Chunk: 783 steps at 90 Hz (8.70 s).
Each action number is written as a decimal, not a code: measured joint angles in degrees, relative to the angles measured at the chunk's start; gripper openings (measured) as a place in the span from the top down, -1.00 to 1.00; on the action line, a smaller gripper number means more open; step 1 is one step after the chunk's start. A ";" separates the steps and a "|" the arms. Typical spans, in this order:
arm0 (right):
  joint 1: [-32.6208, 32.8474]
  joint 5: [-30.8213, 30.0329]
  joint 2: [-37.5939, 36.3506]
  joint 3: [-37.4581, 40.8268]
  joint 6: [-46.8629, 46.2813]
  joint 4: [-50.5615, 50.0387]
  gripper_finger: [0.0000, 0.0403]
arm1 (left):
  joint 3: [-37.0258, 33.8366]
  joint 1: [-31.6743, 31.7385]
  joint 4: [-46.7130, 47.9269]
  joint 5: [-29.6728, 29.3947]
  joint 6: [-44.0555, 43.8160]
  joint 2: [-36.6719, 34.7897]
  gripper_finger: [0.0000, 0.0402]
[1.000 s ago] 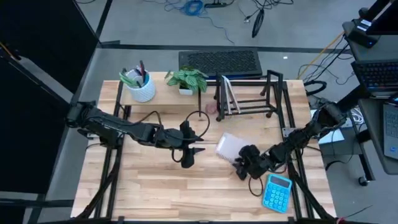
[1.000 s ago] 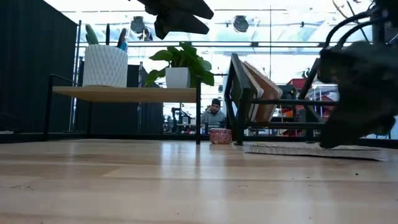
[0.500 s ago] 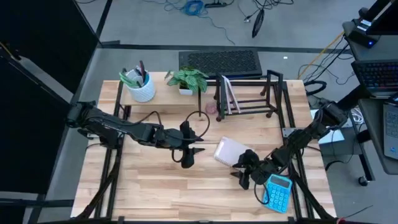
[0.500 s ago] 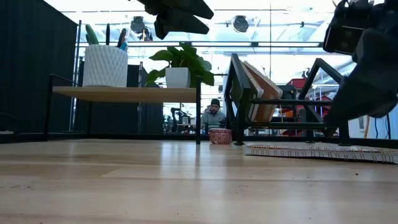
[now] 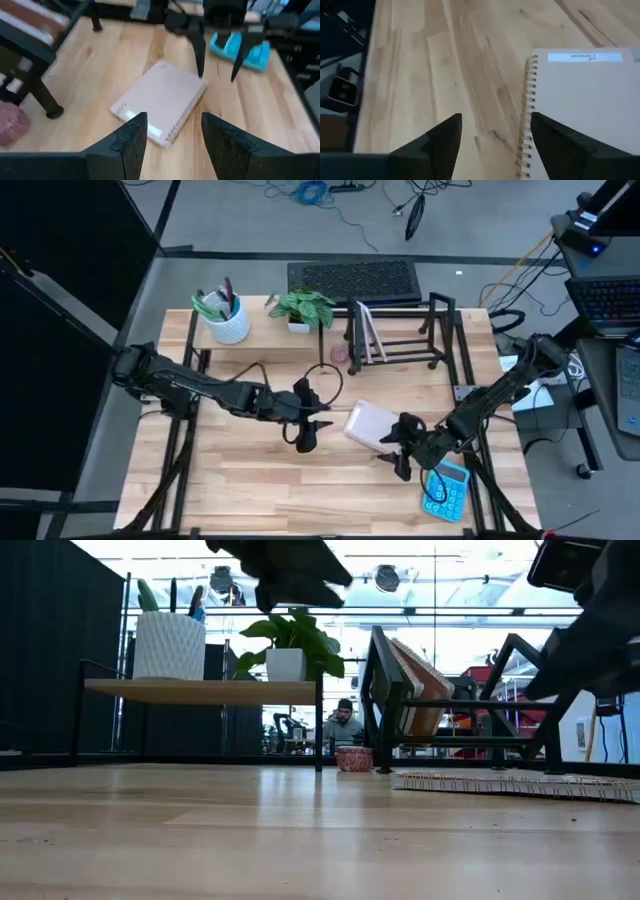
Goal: Stock shelves
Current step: Put the white notebook on the black bookshelf
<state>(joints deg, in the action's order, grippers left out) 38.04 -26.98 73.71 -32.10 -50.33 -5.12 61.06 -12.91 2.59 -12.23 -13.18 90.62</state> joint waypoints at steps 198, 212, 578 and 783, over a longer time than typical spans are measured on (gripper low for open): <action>3.43 -5.64 20.92 -8.27 13.22 -14.43 -0.10 | 0.07 0.90 -31.67 15.08 -2.94 32.17 0.14; 3.09 -11.25 19.88 -10.87 13.77 -24.59 -0.10 | 0.01 0.25 -36.04 19.86 -3.03 32.94 0.14; -7.46 -39.43 -8.48 -26.87 -8.56 -60.93 0.97 | 7.39 10.73 7.96 4.65 3.03 5.91 0.14; -60.06 -0.09 0.33 -24.30 10.60 -27.74 0.68 | 7.41 9.84 14.49 4.42 -0.95 6.05 0.14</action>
<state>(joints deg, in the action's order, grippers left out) -22.02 -27.07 74.04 -56.40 -39.72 -32.86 68.47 -3.07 17.08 -7.81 -14.13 96.66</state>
